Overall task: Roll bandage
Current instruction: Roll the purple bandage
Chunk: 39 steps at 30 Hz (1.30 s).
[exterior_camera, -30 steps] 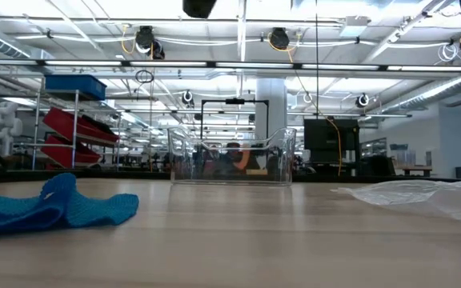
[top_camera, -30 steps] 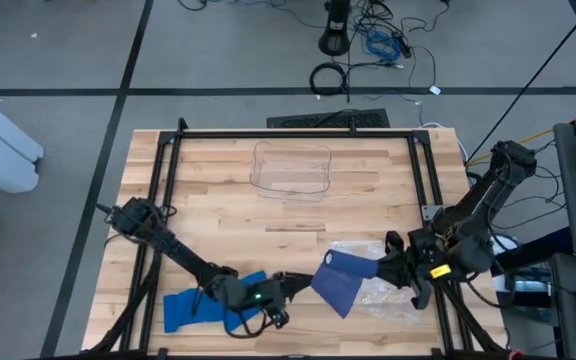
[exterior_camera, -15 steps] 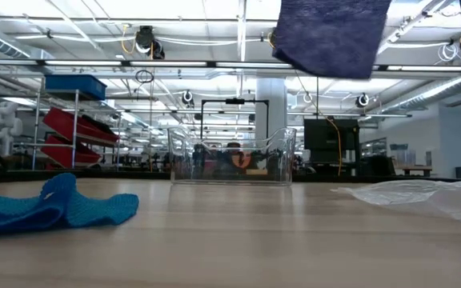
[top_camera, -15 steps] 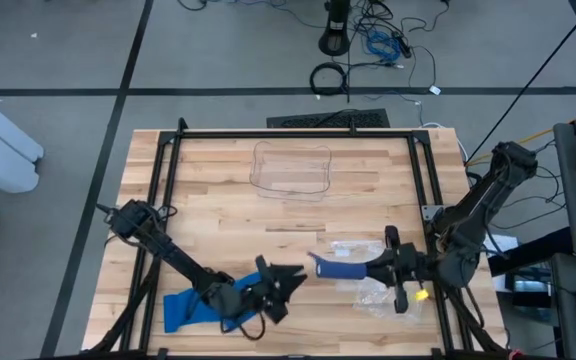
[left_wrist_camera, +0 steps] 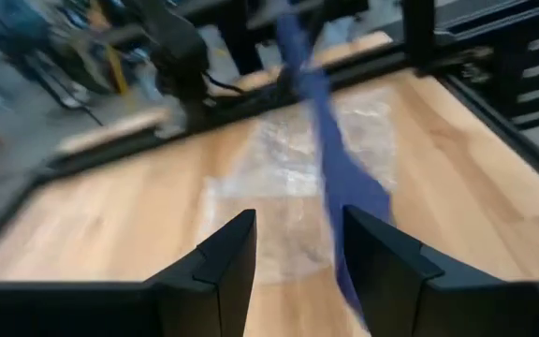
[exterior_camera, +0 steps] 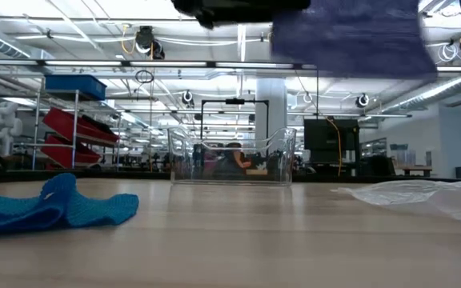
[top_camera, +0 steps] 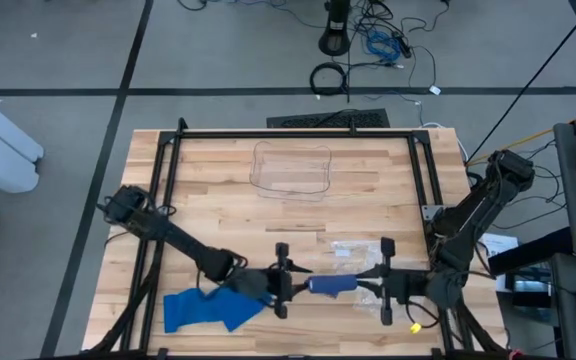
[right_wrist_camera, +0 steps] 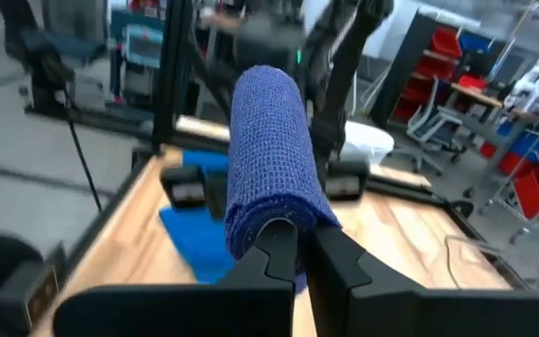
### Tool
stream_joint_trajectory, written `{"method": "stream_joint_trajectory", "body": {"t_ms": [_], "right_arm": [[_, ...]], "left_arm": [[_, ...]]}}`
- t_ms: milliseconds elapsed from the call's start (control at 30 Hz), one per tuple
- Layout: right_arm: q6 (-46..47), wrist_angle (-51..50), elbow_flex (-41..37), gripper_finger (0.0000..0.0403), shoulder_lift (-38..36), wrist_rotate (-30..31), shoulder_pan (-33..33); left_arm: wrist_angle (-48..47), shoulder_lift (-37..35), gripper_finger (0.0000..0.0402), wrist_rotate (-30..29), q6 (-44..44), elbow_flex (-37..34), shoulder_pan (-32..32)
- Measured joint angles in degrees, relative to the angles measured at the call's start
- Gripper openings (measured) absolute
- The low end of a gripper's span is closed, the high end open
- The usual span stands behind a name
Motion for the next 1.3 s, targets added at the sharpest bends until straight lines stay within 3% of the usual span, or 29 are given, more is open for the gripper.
{"method": "stream_joint_trajectory", "body": {"t_ms": [367,633,867,1100,1300], "right_arm": [[-5.7,7.3,0.0,0.0004,-0.2,1.7,0.0],[-6.2,7.5,0.0,0.0002,-0.2,8.0,0.5],[-6.0,1.8,0.0,0.0001,1.0,13.2,0.7],[-6.1,0.3,0.0,0.0001,6.0,17.7,0.7],[-6.2,0.7,0.0,0.0,10.5,18.0,0.3]], "left_arm": [[-0.1,0.6,0.0149,2.8,-0.8,0.0,1.1],[0.2,0.6,0.0011,8.7,0.6,0.0,0.8],[0.9,0.6,0.0004,18.3,-2.4,3.0,-1.1],[1.6,0.6,0.0003,18.1,-2.4,6.3,-3.5],[5.9,0.6,0.0008,15.7,0.5,7.1,-3.6]]}}
